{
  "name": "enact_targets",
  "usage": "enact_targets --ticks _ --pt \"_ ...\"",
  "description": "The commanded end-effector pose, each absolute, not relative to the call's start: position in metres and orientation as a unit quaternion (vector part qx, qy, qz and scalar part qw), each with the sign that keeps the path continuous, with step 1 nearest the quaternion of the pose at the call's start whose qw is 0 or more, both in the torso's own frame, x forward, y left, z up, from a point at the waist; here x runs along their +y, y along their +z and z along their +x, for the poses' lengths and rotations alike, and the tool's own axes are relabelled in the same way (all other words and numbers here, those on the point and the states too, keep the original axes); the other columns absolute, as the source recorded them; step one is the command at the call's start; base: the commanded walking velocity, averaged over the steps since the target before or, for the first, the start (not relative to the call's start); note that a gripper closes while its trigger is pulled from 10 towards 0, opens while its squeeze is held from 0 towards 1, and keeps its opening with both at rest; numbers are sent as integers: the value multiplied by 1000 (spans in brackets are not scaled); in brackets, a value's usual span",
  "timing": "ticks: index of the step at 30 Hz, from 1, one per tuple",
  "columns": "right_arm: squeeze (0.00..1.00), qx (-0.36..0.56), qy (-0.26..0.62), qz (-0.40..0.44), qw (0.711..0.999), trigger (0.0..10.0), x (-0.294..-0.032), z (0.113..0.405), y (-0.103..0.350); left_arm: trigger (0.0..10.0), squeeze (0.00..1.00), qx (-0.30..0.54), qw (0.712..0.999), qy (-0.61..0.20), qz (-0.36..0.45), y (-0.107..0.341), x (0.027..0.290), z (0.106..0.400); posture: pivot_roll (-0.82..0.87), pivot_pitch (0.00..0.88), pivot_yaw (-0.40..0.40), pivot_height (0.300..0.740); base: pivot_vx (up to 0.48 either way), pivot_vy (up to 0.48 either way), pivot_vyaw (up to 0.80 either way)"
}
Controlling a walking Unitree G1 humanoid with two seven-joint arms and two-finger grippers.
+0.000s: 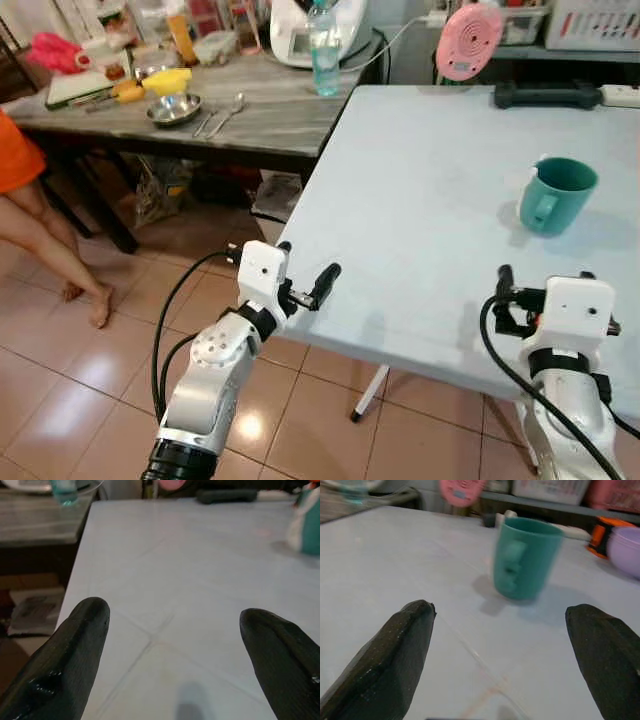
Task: Setting the table
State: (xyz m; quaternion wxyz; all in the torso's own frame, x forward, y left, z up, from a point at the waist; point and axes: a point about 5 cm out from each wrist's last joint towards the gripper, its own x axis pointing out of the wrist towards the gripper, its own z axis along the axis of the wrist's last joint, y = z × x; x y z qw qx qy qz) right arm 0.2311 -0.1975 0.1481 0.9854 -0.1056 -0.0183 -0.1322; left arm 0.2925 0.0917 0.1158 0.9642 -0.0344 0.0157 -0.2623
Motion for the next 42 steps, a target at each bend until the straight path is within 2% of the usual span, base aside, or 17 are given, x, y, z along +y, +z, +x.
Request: enact_targets --ticks 1,2,3,10,18,22,24,27,35,38,42 --pt "0 -14 -132 -119 984 10000 -203 229 151 10000 0 5 964 -264 -27 117 85 295 -267 52 68 740 0 0 0" --pt "0 -14 -132 -119 984 10000 -203 229 151 10000 0 5 964 -264 -27 117 85 295 -267 52 68 740 0 0 0" --pt "0 -10 -125 -125 984 10000 -206 230 151 10000 0 0 964 -264 -27 118 80 297 -278 43 26 740 0 0 0" --pt "0 2 -94 -154 984 10000 -215 239 155 10000 0 -10 967 -254 -32 118 71 304 -294 52 -42 740 0 0 0" --pt "0 8 -60 -165 984 10000 -217 243 159 10000 0 2 975 -216 -47 108 81 301 -306 57 -17 740 0 0 0" --pt "0 11 -52 -162 985 10000 -219 242 160 10000 0 -2 975 -214 -52 112 86 302 -317 71 29 740 0 0 0" --pt "0 17 -32 -157 987 10000 -214 240 156 10000 0 3 974 -223 -46 112 89 305 -317 75 77 740 0 0 0" --pt "0 18 -9 -157 987 10000 -203 236 153 10000 0 8 975 -220 -42 112 94 310 -327 58 107 740 0 0 0" --pt "0 -2 -6 -166 986 10000 -196 235 148 10000 0 14 985 -163 -56 107 103 312 -271 19 88 740 0 0 0" --pt "0 -12 -18 -160 987 10000 -195 237 149 10000 0 14 989 -145 -36 102 114 308 -254 20 81 740 0 0 0" --pt "0 10 -57 -116 992 10000 -205 232 131 10000 0 40 994 -99 -19 82 146 300 -242 2 72 740 0 0 0"
